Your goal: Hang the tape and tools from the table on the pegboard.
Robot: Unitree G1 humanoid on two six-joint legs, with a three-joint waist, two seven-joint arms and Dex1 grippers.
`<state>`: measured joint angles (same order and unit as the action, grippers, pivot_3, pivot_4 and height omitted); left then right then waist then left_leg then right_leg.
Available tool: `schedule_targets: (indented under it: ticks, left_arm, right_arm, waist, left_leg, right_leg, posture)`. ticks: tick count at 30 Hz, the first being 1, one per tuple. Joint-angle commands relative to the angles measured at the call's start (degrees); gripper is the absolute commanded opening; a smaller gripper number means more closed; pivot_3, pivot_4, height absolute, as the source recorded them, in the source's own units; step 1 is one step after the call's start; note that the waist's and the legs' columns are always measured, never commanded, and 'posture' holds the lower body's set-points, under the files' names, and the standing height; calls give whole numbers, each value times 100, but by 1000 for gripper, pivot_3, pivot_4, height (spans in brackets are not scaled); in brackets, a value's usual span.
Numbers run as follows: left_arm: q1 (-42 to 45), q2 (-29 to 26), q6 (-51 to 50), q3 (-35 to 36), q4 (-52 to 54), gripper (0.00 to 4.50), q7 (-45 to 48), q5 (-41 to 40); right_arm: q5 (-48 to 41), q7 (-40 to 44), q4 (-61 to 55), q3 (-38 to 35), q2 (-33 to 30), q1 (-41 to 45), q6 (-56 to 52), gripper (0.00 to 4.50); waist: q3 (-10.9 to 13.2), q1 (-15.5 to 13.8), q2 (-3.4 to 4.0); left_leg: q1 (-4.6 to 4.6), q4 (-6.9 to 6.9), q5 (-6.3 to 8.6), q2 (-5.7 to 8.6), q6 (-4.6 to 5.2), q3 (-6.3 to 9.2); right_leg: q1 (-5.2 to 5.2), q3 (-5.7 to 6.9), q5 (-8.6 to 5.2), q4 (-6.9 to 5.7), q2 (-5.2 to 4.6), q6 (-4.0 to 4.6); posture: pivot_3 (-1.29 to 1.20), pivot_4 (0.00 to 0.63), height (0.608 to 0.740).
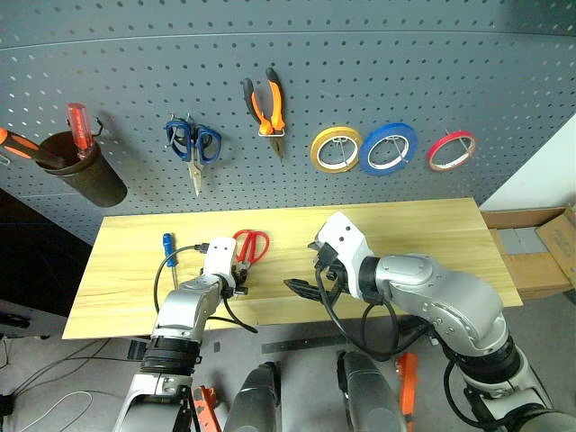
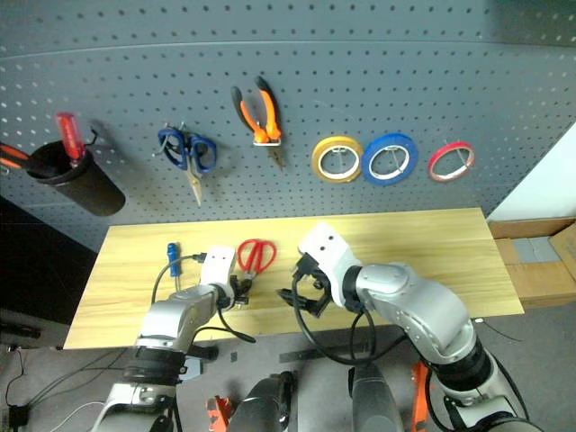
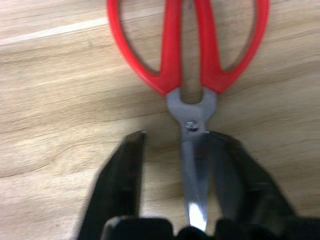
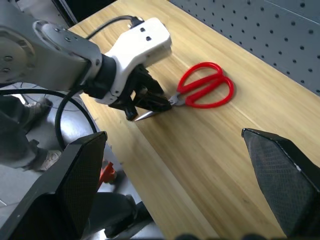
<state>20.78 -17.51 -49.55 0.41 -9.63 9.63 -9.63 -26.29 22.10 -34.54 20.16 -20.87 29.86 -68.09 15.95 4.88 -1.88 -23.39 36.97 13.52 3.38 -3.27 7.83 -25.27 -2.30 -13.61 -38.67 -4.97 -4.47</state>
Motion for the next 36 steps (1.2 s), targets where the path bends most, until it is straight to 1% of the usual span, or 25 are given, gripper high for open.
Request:
schedule_targets:
  ticks: [1,2,8,12,15,20,22,26,29,34,36]
  left_arm:
    - [-46,22,159,-3,-54,358,85,76]
    - [-62,33,226,16,-44,276,111,62]
    - [-338,97,787,128,269,276,193,61]
    - [-956,-4,1391,383,1046,276,548,-176]
    - [-1379,-140,2075,475,1421,276,823,-174]
    - [-2172,-326,3165,952,2169,276,1174,-308]
    - [-2388,-379,3506,1003,2393,276,1246,-258]
    - [-2809,-384,4212,1257,2953,276,1097,-75]
    - [-2922,-415,4606,1343,3170,276,998,109]
    - [-2944,-469,4895,1604,3600,276,893,166]
    - [-2802,-469,4890,1699,3654,276,824,135]
  right_arm:
    - [31,66,-223,23,-43,48,176,4500]
    - [48,81,-217,23,-65,48,196,4500]
    - [105,127,-178,-8,-192,80,305,4500]
    - [126,171,-214,-154,-319,129,355,4500]
    - [114,239,-243,-265,-431,150,434,4500]
    - [259,593,-363,-534,-963,8,1204,4500]
    - [328,743,-345,-636,-1117,-71,1567,4500]
    - [262,1127,-332,-940,-1337,-204,2148,4500]
    - [243,1290,-223,-1073,-1352,-209,2432,4500]
    - [190,1615,-8,-1179,-1427,-108,2681,4500]
    - [230,1693,108,-1162,-1444,-74,2770,4500]
  waist:
    - [0,-1,0]
    - [1,0,-1]
    - [1,1,-2]
    - [3,17,-5]
    - [3,5,-6]
    - [3,0,-5]
    - [3,-8,-6]
    - [2,-15,-6]
    - [2,-15,-6]
    - [0,-17,-9]
    - [-2,-21,-10]
  left_leg:
    - [0,0,0,0,0,0]
    - [1,0,0,0,0,0]
    - [0,-2,1,-4,0,0]
    - [-1,-4,3,-10,1,-2]
    - [-3,-7,4,-14,3,-1]
    - [-9,-9,11,-21,15,-7]
    - [-16,-7,15,-20,22,-9]
    - [-27,-9,19,-18,28,-8]
    - [-32,-7,21,-17,32,-11]
    - [-33,-3,22,-13,33,-11]
    - [-33,-3,22,-12,33,-10]
  right_leg:
    - [2,0,1,3,0,-2]
    - [2,0,2,4,0,-3]
    - [2,-1,3,11,-2,-3]
    - [1,-2,3,16,-2,-3]
    - [1,-2,3,24,-4,-3]
    - [12,-1,7,69,-5,-9]
    - [12,-1,9,80,-8,-12]
    - [11,2,11,95,-12,-15]
    - [9,0,14,99,-13,-19]
    - [11,1,15,98,-12,-20]
    - [10,1,15,98,-12,-21]
  posture:
    - [-121,288,740]
    - [-121,286,740]
    - [-129,281,740]
    - [-135,278,740]
    - [-134,275,740]
    - [-127,266,740]
    - [-124,262,740]
    - [-123,255,740]
    - [-117,250,740]
    - [-100,232,740]
    - [-83,221,740]
